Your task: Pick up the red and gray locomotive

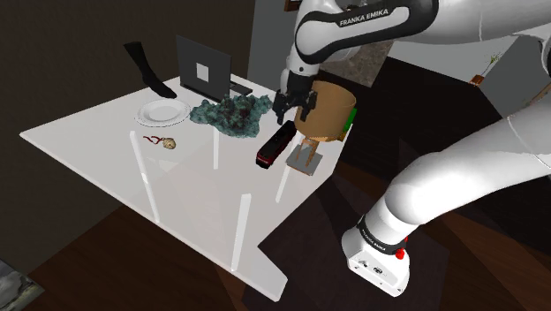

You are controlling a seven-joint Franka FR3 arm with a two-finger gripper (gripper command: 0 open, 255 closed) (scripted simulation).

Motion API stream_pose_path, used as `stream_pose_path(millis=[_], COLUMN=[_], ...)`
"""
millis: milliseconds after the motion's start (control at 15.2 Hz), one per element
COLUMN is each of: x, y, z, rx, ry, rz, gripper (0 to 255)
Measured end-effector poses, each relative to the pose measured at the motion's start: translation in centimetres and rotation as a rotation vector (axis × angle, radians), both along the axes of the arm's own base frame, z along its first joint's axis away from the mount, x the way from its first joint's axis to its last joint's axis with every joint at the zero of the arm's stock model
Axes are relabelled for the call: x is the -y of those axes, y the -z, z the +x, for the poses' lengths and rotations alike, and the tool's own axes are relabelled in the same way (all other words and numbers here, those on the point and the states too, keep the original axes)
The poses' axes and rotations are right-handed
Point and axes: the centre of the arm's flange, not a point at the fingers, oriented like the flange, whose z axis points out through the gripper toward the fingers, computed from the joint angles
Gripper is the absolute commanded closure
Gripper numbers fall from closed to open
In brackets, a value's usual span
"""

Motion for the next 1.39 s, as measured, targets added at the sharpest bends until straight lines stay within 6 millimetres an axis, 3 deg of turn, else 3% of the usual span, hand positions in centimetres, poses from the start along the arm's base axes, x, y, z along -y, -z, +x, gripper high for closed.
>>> stream_pose_path(millis=[396,660,1386], x=[3.2,6.8,16.8], y=[4.8,7.9,16.6], z=[4.9,7.4,11.1], rx=[0.022,0.035,0.060], ry=[0.235,0.395,0.826], rz=[-0.018,-0.030,-0.061], gripper=[0,0,0])
